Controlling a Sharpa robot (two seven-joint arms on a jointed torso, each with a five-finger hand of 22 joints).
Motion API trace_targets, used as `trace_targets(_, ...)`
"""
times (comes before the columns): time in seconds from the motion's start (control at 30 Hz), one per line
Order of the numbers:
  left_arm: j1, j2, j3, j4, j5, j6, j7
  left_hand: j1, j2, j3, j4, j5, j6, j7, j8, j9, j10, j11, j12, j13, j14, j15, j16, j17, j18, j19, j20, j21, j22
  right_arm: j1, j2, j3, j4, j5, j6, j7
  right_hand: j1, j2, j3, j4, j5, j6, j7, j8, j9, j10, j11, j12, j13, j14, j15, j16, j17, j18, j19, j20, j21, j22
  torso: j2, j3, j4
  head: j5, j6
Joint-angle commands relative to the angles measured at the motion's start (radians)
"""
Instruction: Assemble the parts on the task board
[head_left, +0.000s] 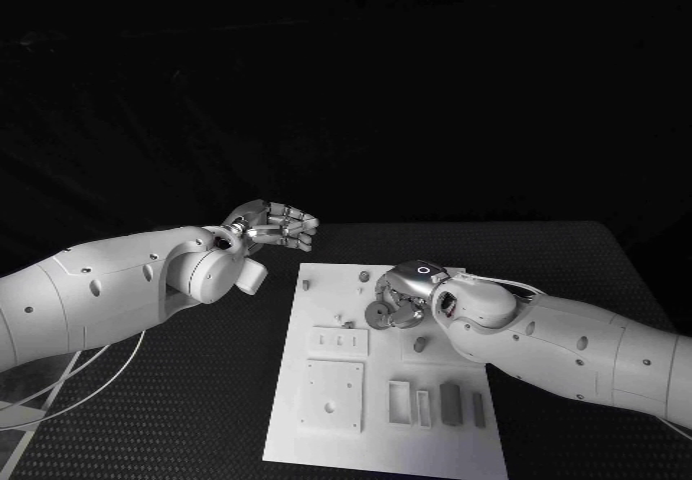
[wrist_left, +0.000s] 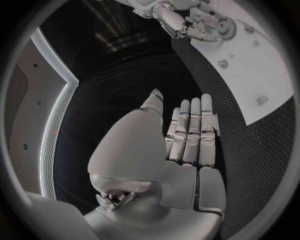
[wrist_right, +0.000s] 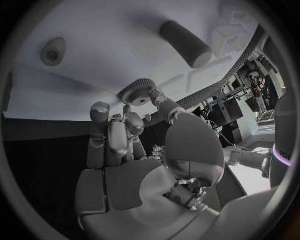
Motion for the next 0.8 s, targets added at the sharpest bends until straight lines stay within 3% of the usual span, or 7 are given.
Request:
trace_targets(0.03, 0.001, 0.001, 0.001, 0.001, -0.005, 0.011, 0.009, -0.002, 0.0, -0.006, 0.0, -0.006, -0.005, 0.02, -0.004, 0.001, 0.003, 0.004, -0.004, 0.002, 0.0, 0.005, -0.006, 0.001, 0.016, -0.002, 0.007, -0.007, 0.002, -0.009, -0.001, -0.006, -0.005, -0.019, 0.023, -0.001, 0.015, 0.004, 0.0, -0.014, 0.006, 0.0, 0.004, 0.0, 0.006, -0.002, 0.002, 0.004, 0.001, 0.0, 0.006, -0.001, -0.002, 0.055, -0.002, -0.006, -0.003, 0.01, 0.0, 0.0006, -0.0002, 0.001, -0.002)
trace_targets(0.27, 0.001, 0.002, 0.001, 0.001, -0.005, 0.011, 0.007, -0.002, 0.0, -0.006, 0.0, -0.006, -0.005, 0.02, -0.004, 0.001, 0.003, 0.004, -0.004, 0.002, 0.0, 0.005, -0.006, 0.002, 0.016, -0.002, 0.007, -0.007, 0.002, -0.011, 0.003, -0.01, -0.004, -0.041, 0.037, 0.0, 0.035, 0.022, -0.005, -0.052, 0.006, 0.008, 0.002, 0.005, 0.009, -0.001, 0.0, 0.005, 0.004, 0.0, 0.004, -0.001, -0.002, 0.055, -0.004, -0.004, -0.004, 0.011, 0.0, 0.0001, -0.0004, 0.002, -0.005)
trace_targets(0.5, 0.001, 0.001, 0.001, 0.001, -0.005, 0.011, 0.007, -0.002, 0.0, -0.006, 0.0, -0.006, -0.005, 0.02, -0.004, 0.001, 0.003, 0.004, -0.004, 0.002, 0.0, 0.005, -0.006, 0.002, 0.017, -0.002, 0.007, -0.007, 0.002, -0.014, 0.003, -0.024, 0.0, -0.063, 0.055, 0.002, 0.057, 0.032, -0.007, -0.097, 0.006, 0.036, -0.007, 0.023, 0.017, 0.002, -0.008, 0.007, 0.007, 0.0, -0.003, -0.001, -0.002, 0.055, -0.005, -0.001, -0.005, 0.012, 0.0, -0.0003, -0.0002, 0.002, -0.009)
trace_targets(0.63, 0.001, 0.001, 0.001, 0.001, -0.005, 0.011, 0.007, -0.001, 0.001, -0.006, 0.0, -0.006, -0.005, 0.02, -0.004, 0.001, 0.003, 0.004, -0.004, 0.002, 0.0, 0.005, -0.007, 0.002, 0.017, -0.002, 0.007, -0.007, 0.002, -0.015, 0.003, -0.025, 0.002, -0.072, 0.04, 0.0, 0.066, 0.041, -0.005, -0.102, 0.005, 0.045, -0.011, 0.028, 0.021, 0.004, -0.011, 0.007, 0.008, 0.001, -0.006, -0.001, -0.001, 0.055, -0.004, -0.001, -0.005, 0.012, 0.0, -0.0002, -0.0008, 0.003, -0.01)
trace_targets(0.8, 0.001, 0.001, 0.001, 0.001, -0.005, 0.012, 0.006, -0.001, 0.001, -0.006, 0.0, -0.006, -0.005, 0.02, -0.004, 0.001, 0.003, 0.004, -0.004, 0.002, 0.0, 0.005, -0.007, 0.003, 0.017, -0.002, 0.007, -0.007, 0.002, -0.015, 0.002, -0.025, 0.002, -0.079, 0.004, -0.008, 0.097, 0.069, 0.0, -0.106, 0.005, 0.064, -0.018, 0.04, 0.028, 0.009, -0.018, 0.009, 0.01, 0.003, -0.012, 0.001, 0.002, 0.055, -0.005, -0.002, -0.004, 0.013, 0.0, -0.0005, 0.0001, 0.002, -0.01)
